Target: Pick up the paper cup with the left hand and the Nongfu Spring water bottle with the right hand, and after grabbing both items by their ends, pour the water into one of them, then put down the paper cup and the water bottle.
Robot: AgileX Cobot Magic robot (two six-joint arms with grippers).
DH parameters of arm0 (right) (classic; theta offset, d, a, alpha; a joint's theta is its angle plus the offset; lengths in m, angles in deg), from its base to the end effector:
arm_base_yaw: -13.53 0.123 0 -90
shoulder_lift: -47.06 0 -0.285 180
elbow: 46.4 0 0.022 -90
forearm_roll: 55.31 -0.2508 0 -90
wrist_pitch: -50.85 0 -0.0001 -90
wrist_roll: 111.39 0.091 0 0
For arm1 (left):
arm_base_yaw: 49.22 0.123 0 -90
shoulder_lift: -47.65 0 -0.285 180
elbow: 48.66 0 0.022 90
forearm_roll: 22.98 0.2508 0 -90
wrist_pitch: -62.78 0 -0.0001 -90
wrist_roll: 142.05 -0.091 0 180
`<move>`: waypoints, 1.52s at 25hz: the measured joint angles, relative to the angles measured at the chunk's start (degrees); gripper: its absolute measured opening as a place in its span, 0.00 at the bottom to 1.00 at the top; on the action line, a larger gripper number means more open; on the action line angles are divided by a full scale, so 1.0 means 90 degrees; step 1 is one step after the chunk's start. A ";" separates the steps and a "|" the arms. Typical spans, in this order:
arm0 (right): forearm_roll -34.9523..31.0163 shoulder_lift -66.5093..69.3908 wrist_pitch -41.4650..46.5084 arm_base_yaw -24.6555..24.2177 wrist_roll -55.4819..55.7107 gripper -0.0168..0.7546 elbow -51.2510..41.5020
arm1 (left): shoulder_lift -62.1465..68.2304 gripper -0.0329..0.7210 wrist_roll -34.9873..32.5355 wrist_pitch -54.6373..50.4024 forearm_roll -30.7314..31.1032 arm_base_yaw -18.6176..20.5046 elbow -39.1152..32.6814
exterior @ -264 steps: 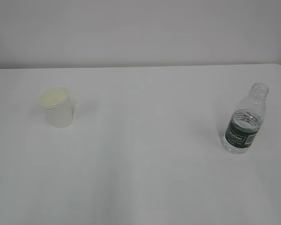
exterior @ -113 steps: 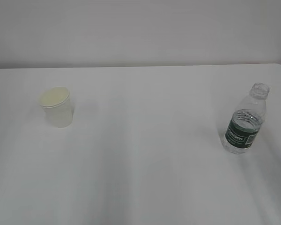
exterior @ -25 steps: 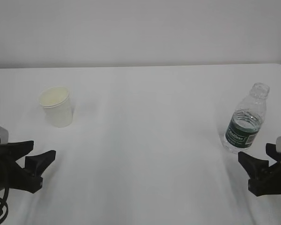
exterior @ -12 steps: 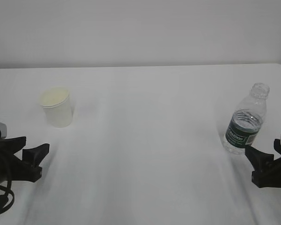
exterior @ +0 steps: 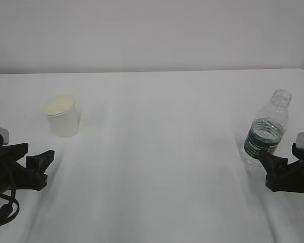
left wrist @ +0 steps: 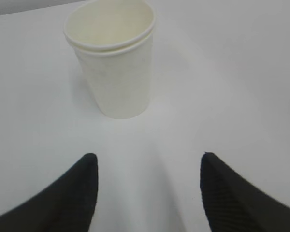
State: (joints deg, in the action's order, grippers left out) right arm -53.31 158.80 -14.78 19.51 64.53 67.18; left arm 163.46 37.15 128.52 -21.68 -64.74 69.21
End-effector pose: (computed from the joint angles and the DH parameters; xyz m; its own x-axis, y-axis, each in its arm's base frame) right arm 0.2181 0.0258 0.1028 -0.3685 -0.1245 -0.9213 -0.1654 0.9840 -0.0668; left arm 0.2301 -0.0658 0.0952 -0.3574 0.1234 -0.9258 0.2944 0.9556 0.0137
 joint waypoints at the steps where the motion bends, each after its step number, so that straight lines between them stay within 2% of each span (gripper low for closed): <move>1: 0.0000 0.0072 0.0000 0.0000 0.0036 0.81 0.0038 | 0.0000 0.68 0.0000 0.0000 -0.0005 0.0000 0.0000; 38: 0.0077 0.1148 0.0000 0.0000 0.0340 0.81 0.1223 | 0.0000 0.69 -0.0016 0.0000 -0.0029 0.0000 0.0108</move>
State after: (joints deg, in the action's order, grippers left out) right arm -52.62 169.14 -14.78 19.51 67.59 78.18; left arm 163.46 37.00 128.52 -21.94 -64.74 70.18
